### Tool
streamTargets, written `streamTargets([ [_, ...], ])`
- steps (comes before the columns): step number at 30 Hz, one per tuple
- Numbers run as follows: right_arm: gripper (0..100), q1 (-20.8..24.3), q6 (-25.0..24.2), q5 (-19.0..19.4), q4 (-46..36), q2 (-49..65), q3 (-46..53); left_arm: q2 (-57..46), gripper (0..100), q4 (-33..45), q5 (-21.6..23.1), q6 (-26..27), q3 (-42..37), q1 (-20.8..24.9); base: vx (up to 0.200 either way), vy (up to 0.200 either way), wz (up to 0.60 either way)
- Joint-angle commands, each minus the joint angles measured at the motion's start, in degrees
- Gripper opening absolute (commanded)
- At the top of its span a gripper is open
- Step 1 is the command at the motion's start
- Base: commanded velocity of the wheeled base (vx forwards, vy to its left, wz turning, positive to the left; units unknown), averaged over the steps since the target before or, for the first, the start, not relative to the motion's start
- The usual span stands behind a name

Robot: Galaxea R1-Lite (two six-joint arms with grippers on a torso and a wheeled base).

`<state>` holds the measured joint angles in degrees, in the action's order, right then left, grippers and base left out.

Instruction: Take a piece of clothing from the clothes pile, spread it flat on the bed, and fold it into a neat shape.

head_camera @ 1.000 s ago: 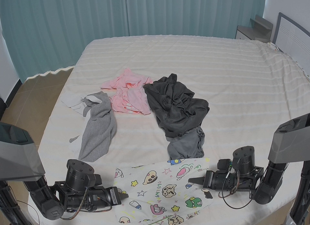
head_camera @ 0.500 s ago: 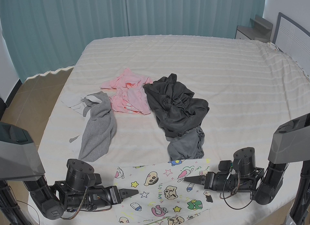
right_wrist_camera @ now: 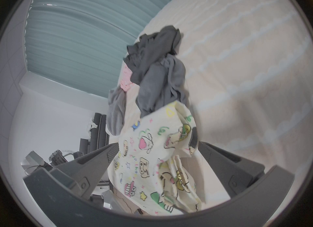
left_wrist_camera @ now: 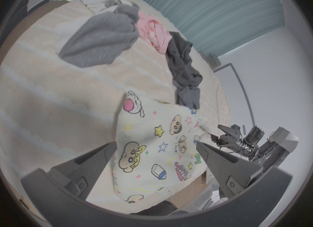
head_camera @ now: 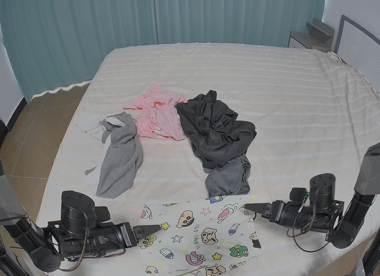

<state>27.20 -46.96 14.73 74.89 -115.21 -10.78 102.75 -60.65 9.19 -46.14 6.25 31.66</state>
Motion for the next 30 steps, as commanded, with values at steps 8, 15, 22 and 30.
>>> streamTargets([
  [8,100,-12.78,7.32,-2.16,-24.79,46.48,5.24,-38.86,100,19.78,-13.23,4.57,0.07,-0.81,0.0,0.0,0.0],
  [15,100,-15.6,8.81,-2.42,-52.91,67.93,-3.02,-57.32,100,43.77,-21.41,5.89,6.93,-0.9,0.0,0.0,0.0],
  [22,100,-16.12,18.66,-2.42,-81.21,94.03,-9.0,-80.25,100,71.81,-28.18,13.18,13.96,-11.71,0.0,0.0,0.0],
  [30,100,-22.8,29.03,-2.42,-87.89,106.69,-7.15,-96.51,100,74.62,-28.09,28.91,13.7,-27.79,0.0,0.0,0.0],
])
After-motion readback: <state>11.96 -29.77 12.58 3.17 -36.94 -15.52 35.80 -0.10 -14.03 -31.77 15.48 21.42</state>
